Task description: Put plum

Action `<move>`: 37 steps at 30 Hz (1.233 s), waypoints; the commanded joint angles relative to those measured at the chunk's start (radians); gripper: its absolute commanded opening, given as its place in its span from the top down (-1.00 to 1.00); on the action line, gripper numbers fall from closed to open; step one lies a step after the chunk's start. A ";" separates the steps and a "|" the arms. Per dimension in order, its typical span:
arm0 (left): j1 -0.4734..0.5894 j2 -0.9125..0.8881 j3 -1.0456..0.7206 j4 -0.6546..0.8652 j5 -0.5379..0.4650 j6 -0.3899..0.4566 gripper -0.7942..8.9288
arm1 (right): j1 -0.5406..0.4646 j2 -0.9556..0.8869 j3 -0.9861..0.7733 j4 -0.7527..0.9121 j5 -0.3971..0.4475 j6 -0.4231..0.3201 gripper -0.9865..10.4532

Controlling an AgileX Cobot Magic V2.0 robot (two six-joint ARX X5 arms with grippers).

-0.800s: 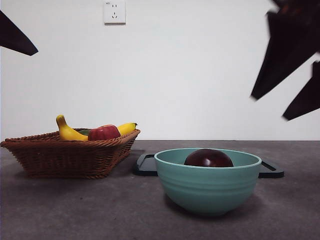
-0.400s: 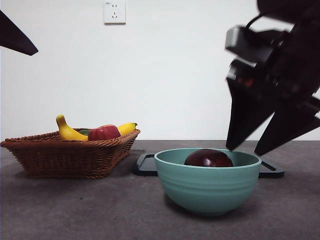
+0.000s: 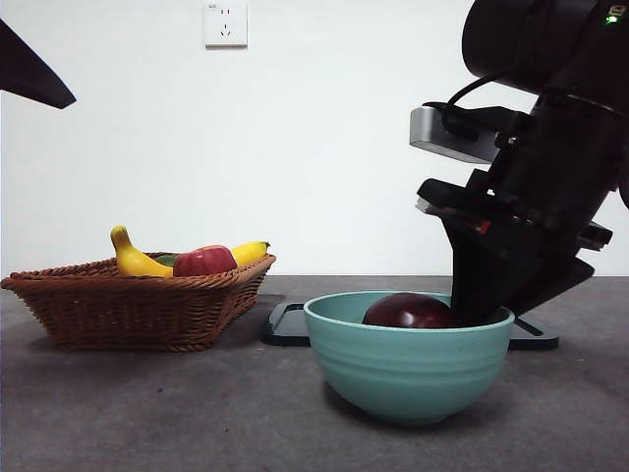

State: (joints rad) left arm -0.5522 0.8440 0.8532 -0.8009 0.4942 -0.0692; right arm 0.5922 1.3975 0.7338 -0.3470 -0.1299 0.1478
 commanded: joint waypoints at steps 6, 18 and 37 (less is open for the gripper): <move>-0.006 0.005 0.009 0.015 0.004 0.005 0.00 | 0.002 -0.021 0.080 -0.003 0.000 0.055 0.81; -0.006 0.005 0.009 0.014 0.004 0.005 0.00 | -0.189 0.144 0.397 -0.046 0.025 0.014 0.81; -0.006 0.005 0.009 0.012 0.004 0.005 0.00 | -0.249 0.456 0.549 0.002 -0.001 -0.010 0.81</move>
State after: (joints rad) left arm -0.5522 0.8440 0.8532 -0.7948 0.4942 -0.0689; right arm 0.3401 1.8313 1.2545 -0.3580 -0.1276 0.1417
